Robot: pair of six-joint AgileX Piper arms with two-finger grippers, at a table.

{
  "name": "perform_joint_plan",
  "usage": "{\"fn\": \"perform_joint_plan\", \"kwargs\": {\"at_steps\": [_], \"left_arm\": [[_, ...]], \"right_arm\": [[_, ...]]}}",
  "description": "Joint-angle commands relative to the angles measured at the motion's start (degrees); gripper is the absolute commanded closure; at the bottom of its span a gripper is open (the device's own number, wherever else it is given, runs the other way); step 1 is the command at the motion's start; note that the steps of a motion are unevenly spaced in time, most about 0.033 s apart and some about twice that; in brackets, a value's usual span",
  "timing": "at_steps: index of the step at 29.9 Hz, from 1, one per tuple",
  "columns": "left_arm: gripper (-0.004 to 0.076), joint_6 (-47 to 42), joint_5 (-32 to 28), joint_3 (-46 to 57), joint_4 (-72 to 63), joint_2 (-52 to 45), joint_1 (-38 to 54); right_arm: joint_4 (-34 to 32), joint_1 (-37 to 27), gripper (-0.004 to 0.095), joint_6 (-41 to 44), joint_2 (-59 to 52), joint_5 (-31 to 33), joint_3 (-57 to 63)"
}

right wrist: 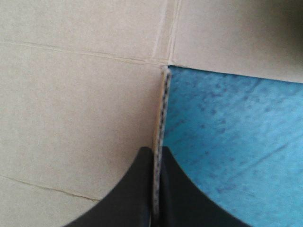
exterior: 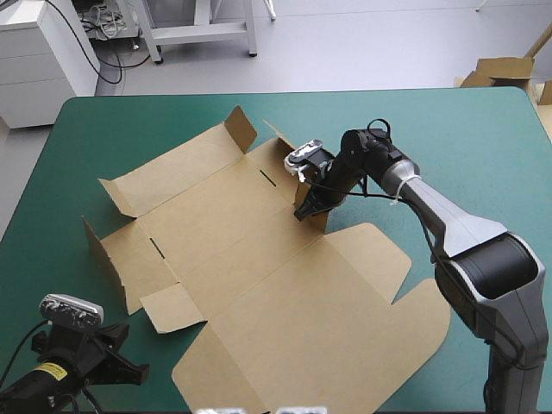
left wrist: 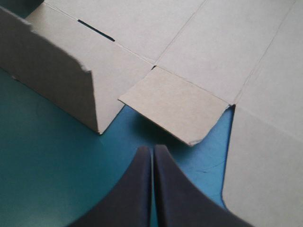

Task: Fold the box

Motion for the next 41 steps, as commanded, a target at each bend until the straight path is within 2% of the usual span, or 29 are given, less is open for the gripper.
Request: {"fn": "perform_joint_plan", "kwargs": {"at_steps": [1, 3, 7, 11, 16, 19, 24, 28, 35, 41], "left_arm": [[0.0731, 0.1, -2.7, -1.7, -1.8, 0.7, 0.0], [0.0731, 0.1, -2.7, -1.7, -1.8, 0.7, 0.0], [0.0731, 0.1, -2.7, -1.7, -1.8, 0.7, 0.0], [0.0731, 0.1, -2.7, -1.7, -1.8, 0.7, 0.0], [0.0731, 0.1, -2.7, -1.7, -1.8, 0.7, 0.0], [0.0731, 0.1, -2.7, -1.7, -1.8, 0.7, 0.0], [0.0731, 0.1, -2.7, -1.7, -1.8, 0.7, 0.0], [0.0731, 0.1, -2.7, -1.7, -1.8, 0.7, 0.0], [0.0731, 0.1, -2.7, -1.7, -1.8, 0.7, 0.0], [0.0731, 0.1, -2.7, -1.7, -1.8, 0.7, 0.0]], "right_arm": [[-3.7, -0.1, 0.0928, -2.5, -2.9, -0.1, -5.0], [-4.2, -0.1, 0.0928, -7.0, -2.9, 0.9, -6.6], [-4.0, -0.1, 0.0928, -21.7, -2.8, 5.6, -8.8], [-3.5, -0.1, 0.0928, -27.9, -2.6, 6.1, -8.9], [0.6, -0.1, 0.0928, -38.3, -2.4, 6.1, -8.9], [4.8, -0.1, 0.0928, -40.1, -2.4, 5.9, -8.9], [7.8, 0.2, 0.0928, -42.8, -2.4, 5.9, -8.9], [7.7, 2.1, 0.0928, -46.0, -2.3, 5.2, -8.9], [7.7, 6.7, 0.0928, -49.1, -2.2, -0.9, -8.9], [7.7, 9.3, 0.0929, -49.6, 0.1, -1.2, -8.9]]}}
